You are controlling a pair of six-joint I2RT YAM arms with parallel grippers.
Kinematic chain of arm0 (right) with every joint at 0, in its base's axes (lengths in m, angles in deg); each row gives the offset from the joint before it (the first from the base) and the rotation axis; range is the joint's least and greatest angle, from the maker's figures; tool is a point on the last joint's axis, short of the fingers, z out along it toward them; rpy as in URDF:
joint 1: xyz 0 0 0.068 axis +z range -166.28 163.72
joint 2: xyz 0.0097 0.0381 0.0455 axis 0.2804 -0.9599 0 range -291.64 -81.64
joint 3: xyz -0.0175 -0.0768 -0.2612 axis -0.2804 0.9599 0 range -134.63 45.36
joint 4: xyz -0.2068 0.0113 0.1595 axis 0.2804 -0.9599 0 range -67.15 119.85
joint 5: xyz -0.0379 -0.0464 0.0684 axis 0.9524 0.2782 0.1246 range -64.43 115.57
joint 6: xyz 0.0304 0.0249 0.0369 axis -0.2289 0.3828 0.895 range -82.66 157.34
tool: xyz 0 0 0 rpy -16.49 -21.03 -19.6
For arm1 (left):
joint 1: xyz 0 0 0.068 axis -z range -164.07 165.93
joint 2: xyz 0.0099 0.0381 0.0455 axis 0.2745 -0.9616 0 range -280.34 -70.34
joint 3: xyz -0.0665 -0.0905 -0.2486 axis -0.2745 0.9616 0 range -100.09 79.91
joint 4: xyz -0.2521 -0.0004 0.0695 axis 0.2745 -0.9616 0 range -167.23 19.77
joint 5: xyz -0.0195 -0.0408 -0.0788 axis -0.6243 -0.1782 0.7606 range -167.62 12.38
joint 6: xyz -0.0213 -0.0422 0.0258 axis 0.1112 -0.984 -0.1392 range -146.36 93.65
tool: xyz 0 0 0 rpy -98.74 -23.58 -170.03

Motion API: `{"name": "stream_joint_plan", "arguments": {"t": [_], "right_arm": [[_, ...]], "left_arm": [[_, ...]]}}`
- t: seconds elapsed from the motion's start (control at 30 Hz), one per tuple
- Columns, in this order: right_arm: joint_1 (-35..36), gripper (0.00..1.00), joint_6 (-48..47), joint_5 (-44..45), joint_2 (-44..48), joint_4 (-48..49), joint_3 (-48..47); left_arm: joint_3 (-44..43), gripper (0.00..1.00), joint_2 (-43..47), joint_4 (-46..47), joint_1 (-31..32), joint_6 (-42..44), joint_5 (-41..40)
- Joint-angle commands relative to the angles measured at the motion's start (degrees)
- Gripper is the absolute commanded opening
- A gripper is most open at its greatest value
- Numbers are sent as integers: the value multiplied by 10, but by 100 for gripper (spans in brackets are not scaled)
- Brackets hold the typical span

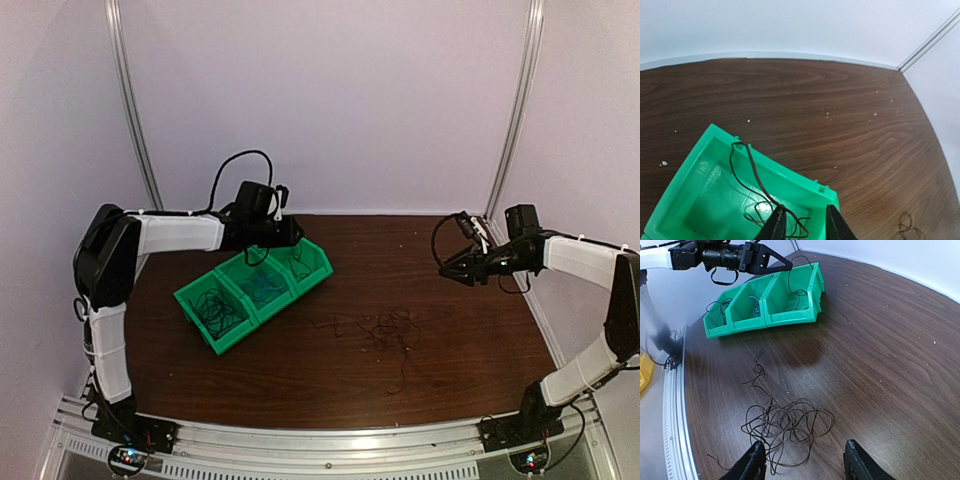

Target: Untangle the cables

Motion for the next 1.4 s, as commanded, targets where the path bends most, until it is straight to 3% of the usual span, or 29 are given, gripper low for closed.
{"name": "stream_joint_plan", "arguments": {"t": [0.0, 0.27, 0.53, 0.73, 0.83, 1.03, 1.13, 1.2, 1.37], "right_arm": [[1, 54, -9, -6, -5, -6, -9], [1, 54, -11, -7, -4, -7, -9], [1, 54, -12, -8, -1, -10, -10], [1, 54, -15, -6, 3, -12, -9], [1, 54, -16, -6, 5, -13, -8], [2, 54, -18, -5, 4, -14, -8], [1, 54, -20, -6, -1, -17, -10], [1, 54, -22, -7, -4, -20, -12], [1, 54, -26, -8, -6, -23, -13]], "left_arm": [[-1, 31, 72, 11, -1, 0, 1], [6, 35, 122, -41, -1, 4, -31], [20, 18, 70, -44, -1, 5, 28], [16, 1, 36, -32, -1, 12, 17], [-4, 0, 15, -53, -1, 13, 14], [-37, 10, -4, -126, -1, 12, 13], [-60, 29, 0, -171, -1, 19, -7], [-79, 36, 1, -209, -1, 29, -18], [-115, 40, 14, -282, -1, 63, -55]]}}
